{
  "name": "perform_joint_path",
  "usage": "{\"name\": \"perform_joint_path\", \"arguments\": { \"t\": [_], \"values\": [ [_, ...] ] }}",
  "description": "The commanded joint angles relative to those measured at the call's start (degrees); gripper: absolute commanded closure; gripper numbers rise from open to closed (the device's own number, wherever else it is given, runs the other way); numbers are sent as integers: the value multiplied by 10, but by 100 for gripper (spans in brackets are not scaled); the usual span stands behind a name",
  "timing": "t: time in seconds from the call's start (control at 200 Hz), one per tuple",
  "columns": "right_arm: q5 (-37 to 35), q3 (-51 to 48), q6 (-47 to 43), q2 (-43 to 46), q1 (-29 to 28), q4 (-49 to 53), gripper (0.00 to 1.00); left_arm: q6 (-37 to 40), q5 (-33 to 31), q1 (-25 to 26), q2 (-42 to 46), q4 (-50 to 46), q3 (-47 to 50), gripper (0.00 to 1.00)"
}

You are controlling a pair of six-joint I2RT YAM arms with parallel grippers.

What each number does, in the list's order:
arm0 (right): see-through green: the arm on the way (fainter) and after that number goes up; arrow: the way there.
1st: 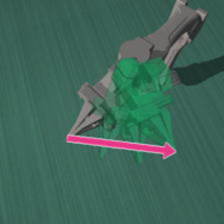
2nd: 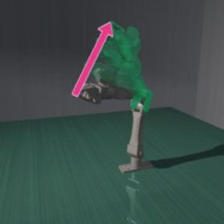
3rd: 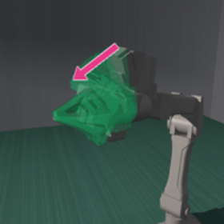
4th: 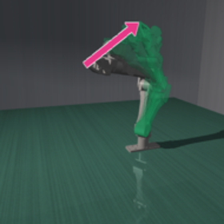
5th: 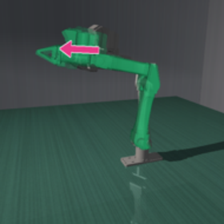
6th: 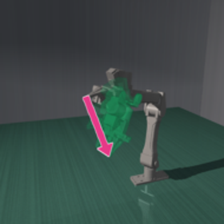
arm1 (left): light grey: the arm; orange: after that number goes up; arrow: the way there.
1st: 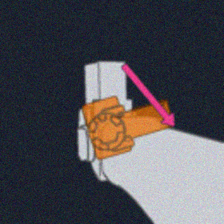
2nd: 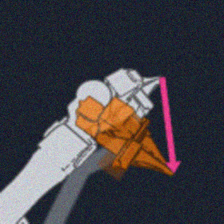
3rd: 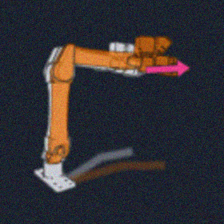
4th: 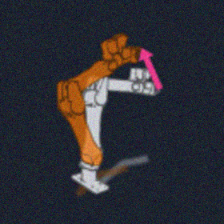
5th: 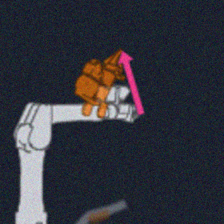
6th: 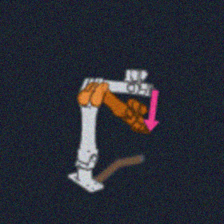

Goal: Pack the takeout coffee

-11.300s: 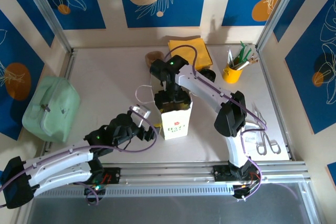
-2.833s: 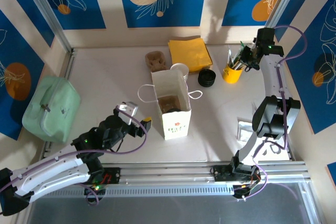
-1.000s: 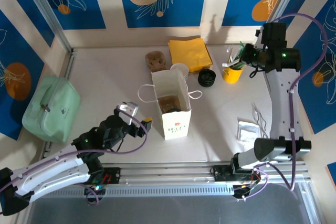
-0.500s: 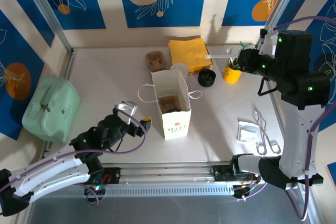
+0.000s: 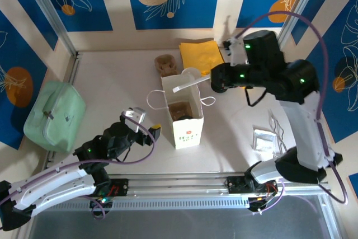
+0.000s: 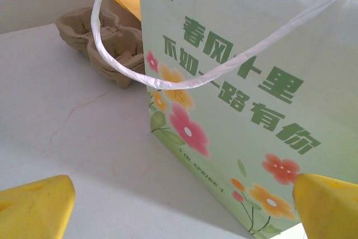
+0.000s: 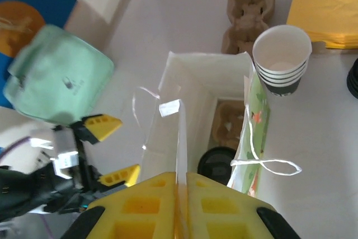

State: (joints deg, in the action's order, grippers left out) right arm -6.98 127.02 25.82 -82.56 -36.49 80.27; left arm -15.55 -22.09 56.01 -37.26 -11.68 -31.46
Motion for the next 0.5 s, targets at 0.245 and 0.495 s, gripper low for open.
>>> {"name": "perform_joint_path", "arguments": {
  "t": [0.245, 0.495],
  "values": [
    [-180, 70, -1, -112, -119, 61, 88, -1, 6, 4, 3, -5, -16, 0],
    [-177, 99, -9, -191, -131, 47, 88, -6, 9, 4, 4, -8, -15, 0]
  ]
}}
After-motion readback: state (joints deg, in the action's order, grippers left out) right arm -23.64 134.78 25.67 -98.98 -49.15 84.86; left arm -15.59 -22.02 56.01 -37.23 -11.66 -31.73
